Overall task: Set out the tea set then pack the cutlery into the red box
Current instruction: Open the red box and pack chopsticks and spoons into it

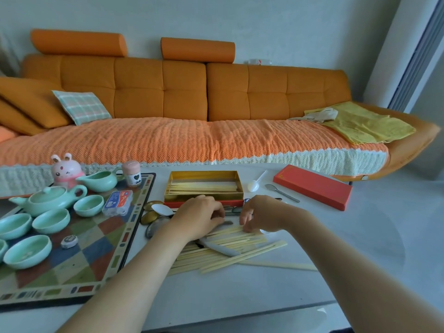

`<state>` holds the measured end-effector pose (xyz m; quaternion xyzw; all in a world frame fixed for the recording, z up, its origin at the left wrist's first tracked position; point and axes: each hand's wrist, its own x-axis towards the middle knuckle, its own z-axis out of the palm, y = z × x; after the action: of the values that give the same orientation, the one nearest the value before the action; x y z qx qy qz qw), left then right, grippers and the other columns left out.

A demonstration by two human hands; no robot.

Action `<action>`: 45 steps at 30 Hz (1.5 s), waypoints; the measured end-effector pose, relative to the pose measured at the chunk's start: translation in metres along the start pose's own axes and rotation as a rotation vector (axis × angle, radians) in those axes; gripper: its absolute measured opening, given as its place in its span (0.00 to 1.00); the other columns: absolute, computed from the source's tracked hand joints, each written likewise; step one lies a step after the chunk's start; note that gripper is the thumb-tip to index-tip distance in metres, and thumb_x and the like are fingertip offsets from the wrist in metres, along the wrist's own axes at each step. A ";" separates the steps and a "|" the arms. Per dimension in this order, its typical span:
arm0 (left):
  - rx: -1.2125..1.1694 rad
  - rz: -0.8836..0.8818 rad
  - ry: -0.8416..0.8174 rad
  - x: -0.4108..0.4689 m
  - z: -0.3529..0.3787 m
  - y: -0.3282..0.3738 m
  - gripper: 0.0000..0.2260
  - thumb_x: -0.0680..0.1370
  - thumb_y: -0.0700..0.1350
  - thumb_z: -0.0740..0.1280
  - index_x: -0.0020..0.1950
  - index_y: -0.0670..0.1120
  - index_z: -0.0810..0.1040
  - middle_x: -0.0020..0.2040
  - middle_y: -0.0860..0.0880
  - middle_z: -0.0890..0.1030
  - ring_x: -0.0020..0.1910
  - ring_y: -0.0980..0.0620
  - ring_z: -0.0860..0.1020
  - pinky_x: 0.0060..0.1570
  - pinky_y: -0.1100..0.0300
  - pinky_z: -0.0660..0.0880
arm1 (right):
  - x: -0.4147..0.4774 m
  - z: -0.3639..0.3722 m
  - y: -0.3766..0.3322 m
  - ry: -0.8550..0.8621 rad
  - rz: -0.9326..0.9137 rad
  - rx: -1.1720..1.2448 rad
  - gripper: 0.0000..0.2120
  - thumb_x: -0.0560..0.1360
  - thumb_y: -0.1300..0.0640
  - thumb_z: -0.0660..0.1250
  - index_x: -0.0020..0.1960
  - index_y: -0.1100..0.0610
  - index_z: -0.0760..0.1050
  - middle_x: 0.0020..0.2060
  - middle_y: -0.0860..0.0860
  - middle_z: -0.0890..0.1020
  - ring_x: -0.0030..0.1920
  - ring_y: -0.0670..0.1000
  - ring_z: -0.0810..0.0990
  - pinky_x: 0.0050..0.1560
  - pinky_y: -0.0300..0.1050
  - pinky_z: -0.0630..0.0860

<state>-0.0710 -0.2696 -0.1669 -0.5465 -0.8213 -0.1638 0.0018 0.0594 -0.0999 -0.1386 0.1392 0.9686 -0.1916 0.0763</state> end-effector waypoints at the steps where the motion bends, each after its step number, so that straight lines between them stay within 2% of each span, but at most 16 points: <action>1: -0.002 -0.003 0.003 0.000 0.000 0.000 0.07 0.79 0.54 0.66 0.54 0.56 0.80 0.50 0.57 0.77 0.52 0.55 0.74 0.49 0.57 0.74 | 0.000 0.000 0.001 0.001 0.000 0.011 0.04 0.74 0.54 0.72 0.47 0.46 0.80 0.44 0.40 0.79 0.48 0.46 0.80 0.46 0.39 0.76; 5: -0.088 -0.030 0.007 0.002 -0.004 0.006 0.09 0.80 0.55 0.63 0.54 0.55 0.81 0.49 0.57 0.76 0.51 0.55 0.74 0.47 0.58 0.72 | 0.004 0.000 0.007 0.079 -0.041 0.047 0.05 0.76 0.54 0.70 0.46 0.44 0.77 0.44 0.40 0.78 0.48 0.45 0.78 0.51 0.40 0.75; 9: -0.217 -0.089 -0.028 0.003 -0.021 0.012 0.06 0.79 0.56 0.64 0.51 0.59 0.80 0.40 0.55 0.81 0.33 0.55 0.77 0.34 0.56 0.72 | 0.009 -0.001 0.006 0.239 -0.057 0.195 0.06 0.76 0.56 0.70 0.45 0.45 0.77 0.42 0.41 0.78 0.45 0.45 0.78 0.48 0.38 0.75; 13: -0.153 -0.113 0.072 0.004 -0.033 -0.003 0.07 0.81 0.50 0.63 0.54 0.55 0.80 0.38 0.54 0.81 0.28 0.52 0.74 0.30 0.56 0.69 | 0.017 -0.005 -0.002 0.360 -0.095 0.312 0.07 0.76 0.60 0.69 0.48 0.48 0.79 0.42 0.43 0.80 0.41 0.48 0.78 0.43 0.41 0.76; 16: -0.191 -0.196 0.177 0.003 -0.043 -0.025 0.06 0.82 0.50 0.62 0.54 0.55 0.79 0.46 0.56 0.81 0.38 0.49 0.80 0.40 0.53 0.75 | 0.026 -0.004 -0.005 0.403 -0.074 0.319 0.11 0.79 0.61 0.62 0.54 0.48 0.79 0.44 0.46 0.80 0.35 0.47 0.77 0.38 0.40 0.75; 19: -0.219 -0.273 0.281 0.001 -0.047 -0.052 0.06 0.81 0.48 0.63 0.52 0.56 0.79 0.53 0.56 0.78 0.51 0.54 0.76 0.50 0.55 0.72 | 0.035 -0.003 -0.008 0.436 -0.029 0.306 0.14 0.81 0.61 0.58 0.57 0.48 0.79 0.44 0.47 0.81 0.30 0.47 0.75 0.32 0.37 0.71; 22: -0.164 -0.279 0.341 0.002 -0.043 -0.071 0.04 0.80 0.49 0.64 0.49 0.57 0.79 0.52 0.55 0.78 0.56 0.51 0.74 0.55 0.50 0.73 | 0.045 -0.003 -0.015 0.490 -0.010 0.312 0.16 0.81 0.63 0.58 0.58 0.50 0.81 0.51 0.48 0.82 0.35 0.46 0.78 0.35 0.37 0.74; 24: -0.053 -0.274 0.360 0.003 -0.038 -0.077 0.06 0.79 0.49 0.65 0.55 0.55 0.79 0.55 0.53 0.77 0.59 0.49 0.72 0.57 0.49 0.72 | 0.055 -0.003 -0.017 0.539 0.039 0.295 0.18 0.80 0.65 0.57 0.59 0.51 0.81 0.52 0.49 0.82 0.38 0.49 0.78 0.40 0.42 0.76; 27: 0.125 -0.217 0.373 0.005 -0.032 -0.077 0.18 0.79 0.50 0.65 0.69 0.50 0.73 0.65 0.51 0.72 0.66 0.47 0.67 0.64 0.49 0.68 | 0.073 -0.003 -0.015 0.559 0.118 0.255 0.19 0.79 0.65 0.56 0.61 0.51 0.80 0.49 0.51 0.83 0.31 0.48 0.74 0.31 0.41 0.71; 31: 0.136 -0.148 0.232 0.013 -0.026 -0.076 0.21 0.82 0.51 0.60 0.75 0.49 0.67 0.73 0.53 0.67 0.72 0.50 0.63 0.70 0.51 0.60 | 0.093 -0.003 -0.016 0.535 0.185 0.148 0.22 0.77 0.67 0.55 0.61 0.50 0.79 0.53 0.51 0.80 0.37 0.50 0.75 0.32 0.41 0.70; 34: 0.146 -0.153 0.094 0.015 -0.019 -0.079 0.22 0.83 0.55 0.54 0.76 0.50 0.66 0.75 0.53 0.66 0.74 0.51 0.62 0.73 0.51 0.56 | 0.102 -0.002 -0.022 0.505 0.187 0.048 0.23 0.76 0.67 0.55 0.61 0.49 0.80 0.53 0.50 0.81 0.43 0.52 0.76 0.50 0.48 0.75; 37: 0.151 -0.180 0.009 0.016 -0.015 -0.081 0.23 0.83 0.57 0.51 0.75 0.50 0.67 0.76 0.52 0.67 0.74 0.51 0.63 0.73 0.51 0.54 | 0.111 0.001 -0.022 0.473 0.181 -0.093 0.23 0.77 0.66 0.57 0.60 0.45 0.80 0.53 0.48 0.83 0.50 0.52 0.78 0.62 0.50 0.67; 39: 0.149 -0.196 -0.013 0.018 -0.017 -0.080 0.24 0.83 0.59 0.49 0.75 0.51 0.67 0.75 0.51 0.69 0.73 0.50 0.65 0.72 0.51 0.55 | 0.115 0.002 -0.022 0.492 0.169 -0.163 0.23 0.77 0.65 0.58 0.61 0.43 0.79 0.56 0.46 0.82 0.56 0.51 0.77 0.59 0.49 0.63; 41: 0.135 -0.215 -0.045 0.019 -0.019 -0.079 0.25 0.83 0.60 0.48 0.75 0.52 0.67 0.75 0.50 0.69 0.73 0.48 0.66 0.72 0.50 0.57 | 0.114 0.002 -0.026 0.539 0.127 -0.165 0.22 0.76 0.64 0.57 0.60 0.43 0.80 0.56 0.45 0.82 0.56 0.50 0.76 0.58 0.47 0.64; 43: 0.123 -0.228 -0.065 0.020 -0.019 -0.078 0.26 0.82 0.61 0.48 0.76 0.52 0.66 0.75 0.50 0.69 0.74 0.48 0.65 0.72 0.49 0.57 | 0.110 0.002 -0.032 0.493 0.079 -0.074 0.18 0.78 0.59 0.57 0.59 0.45 0.81 0.52 0.43 0.81 0.46 0.47 0.78 0.54 0.46 0.70; 45: 0.128 -0.228 -0.061 0.020 -0.019 -0.078 0.26 0.82 0.61 0.48 0.76 0.52 0.66 0.76 0.51 0.68 0.74 0.49 0.64 0.73 0.49 0.56 | 0.106 0.006 -0.038 0.349 0.053 -0.045 0.15 0.81 0.52 0.56 0.57 0.49 0.81 0.47 0.44 0.81 0.37 0.47 0.77 0.46 0.46 0.76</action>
<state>-0.1520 -0.2841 -0.1659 -0.4533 -0.8864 -0.0937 -0.0068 -0.0520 -0.1102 -0.1520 0.1942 0.9671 -0.1409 -0.0850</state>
